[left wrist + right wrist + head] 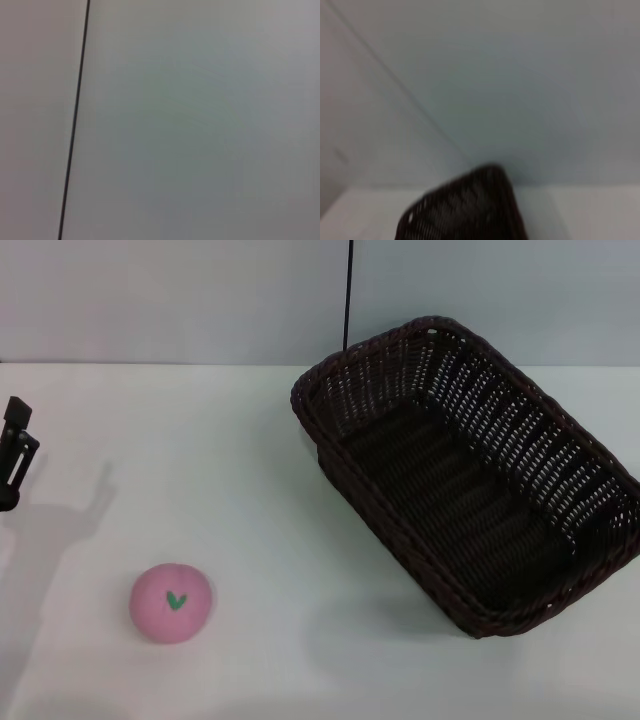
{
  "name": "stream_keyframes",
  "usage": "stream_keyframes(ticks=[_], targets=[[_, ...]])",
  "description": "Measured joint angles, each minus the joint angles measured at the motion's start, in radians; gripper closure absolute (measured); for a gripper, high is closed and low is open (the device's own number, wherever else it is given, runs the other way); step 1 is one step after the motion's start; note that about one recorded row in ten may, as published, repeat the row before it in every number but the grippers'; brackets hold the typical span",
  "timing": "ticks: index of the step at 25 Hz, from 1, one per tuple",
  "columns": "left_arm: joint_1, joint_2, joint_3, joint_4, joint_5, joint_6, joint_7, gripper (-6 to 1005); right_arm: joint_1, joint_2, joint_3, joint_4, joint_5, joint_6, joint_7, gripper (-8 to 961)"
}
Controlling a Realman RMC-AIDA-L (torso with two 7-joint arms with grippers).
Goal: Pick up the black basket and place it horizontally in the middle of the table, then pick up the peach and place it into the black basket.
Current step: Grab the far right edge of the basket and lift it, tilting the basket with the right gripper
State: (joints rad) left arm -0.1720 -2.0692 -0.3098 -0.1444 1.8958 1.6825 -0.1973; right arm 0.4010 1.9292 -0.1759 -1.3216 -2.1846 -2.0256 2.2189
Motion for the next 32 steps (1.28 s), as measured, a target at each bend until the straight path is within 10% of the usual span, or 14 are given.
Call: stream_keyframes(ticks=[6,16,26,32], targets=[[0.006,0.001,0.012,0.000,0.000,0.020,-0.011,192,0.155,-0.042,-0.144,0.019,-0.213,-0.046,0.124,304],[0.030,0.000,0.015,0.000,0.000,0.043,-0.022,193,0.209,-0.005,-0.398,0.272,-0.236,0.276,0.148,304],[0.022,0.001,0.014,0.000,0.000,0.036,-0.021,193,0.249,0.042,-0.423,0.402,-0.227,0.449,0.073,304],[0.010,0.001,0.011,0.005,0.000,0.032,-0.020,193,0.289,0.033,-0.463,0.525,-0.228,0.545,0.049,304]])
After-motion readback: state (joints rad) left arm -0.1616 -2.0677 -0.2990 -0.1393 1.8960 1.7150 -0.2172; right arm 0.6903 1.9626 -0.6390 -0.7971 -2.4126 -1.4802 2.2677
